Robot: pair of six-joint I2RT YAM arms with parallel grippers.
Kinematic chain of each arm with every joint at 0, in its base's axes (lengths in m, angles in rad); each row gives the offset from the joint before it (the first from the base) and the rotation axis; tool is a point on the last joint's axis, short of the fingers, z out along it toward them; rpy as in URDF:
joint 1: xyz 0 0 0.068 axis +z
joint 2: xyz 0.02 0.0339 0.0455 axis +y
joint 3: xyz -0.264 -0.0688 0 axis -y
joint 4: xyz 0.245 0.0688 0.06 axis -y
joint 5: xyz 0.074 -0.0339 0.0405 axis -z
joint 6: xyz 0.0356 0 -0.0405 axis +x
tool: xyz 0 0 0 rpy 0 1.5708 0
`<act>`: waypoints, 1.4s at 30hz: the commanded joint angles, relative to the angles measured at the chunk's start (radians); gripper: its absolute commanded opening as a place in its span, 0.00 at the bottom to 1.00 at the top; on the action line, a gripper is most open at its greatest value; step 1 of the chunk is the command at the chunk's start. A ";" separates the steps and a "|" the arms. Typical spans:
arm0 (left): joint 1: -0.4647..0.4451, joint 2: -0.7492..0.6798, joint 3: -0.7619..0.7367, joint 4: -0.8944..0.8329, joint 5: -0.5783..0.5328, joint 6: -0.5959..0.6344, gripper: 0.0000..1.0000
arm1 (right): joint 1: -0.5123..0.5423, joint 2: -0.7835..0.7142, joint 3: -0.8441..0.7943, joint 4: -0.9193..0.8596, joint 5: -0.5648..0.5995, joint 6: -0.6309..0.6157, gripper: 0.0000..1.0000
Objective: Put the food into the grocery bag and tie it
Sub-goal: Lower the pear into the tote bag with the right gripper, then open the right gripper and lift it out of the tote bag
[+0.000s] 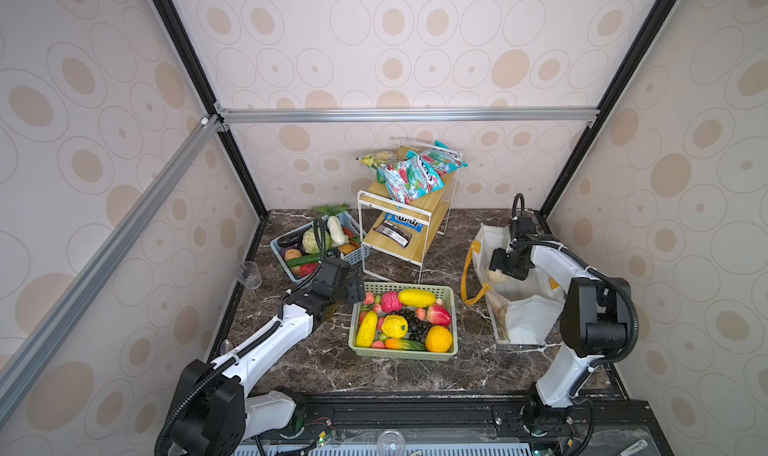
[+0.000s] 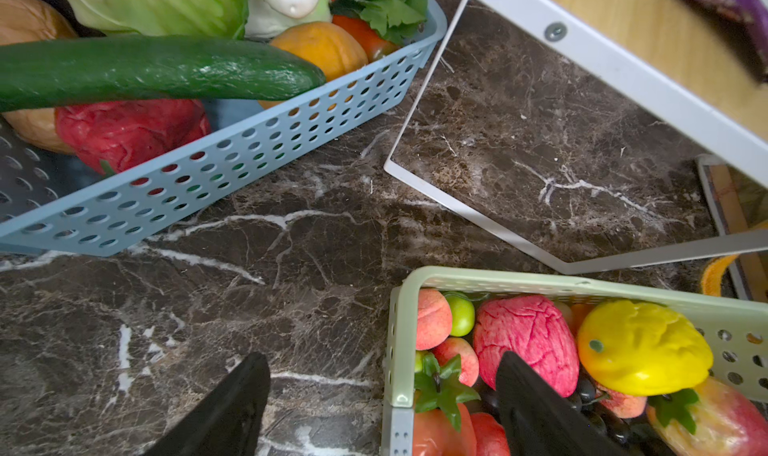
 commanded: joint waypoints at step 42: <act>-0.004 -0.050 -0.009 -0.032 -0.029 -0.016 0.86 | -0.003 -0.247 0.088 -0.116 -0.047 -0.068 0.91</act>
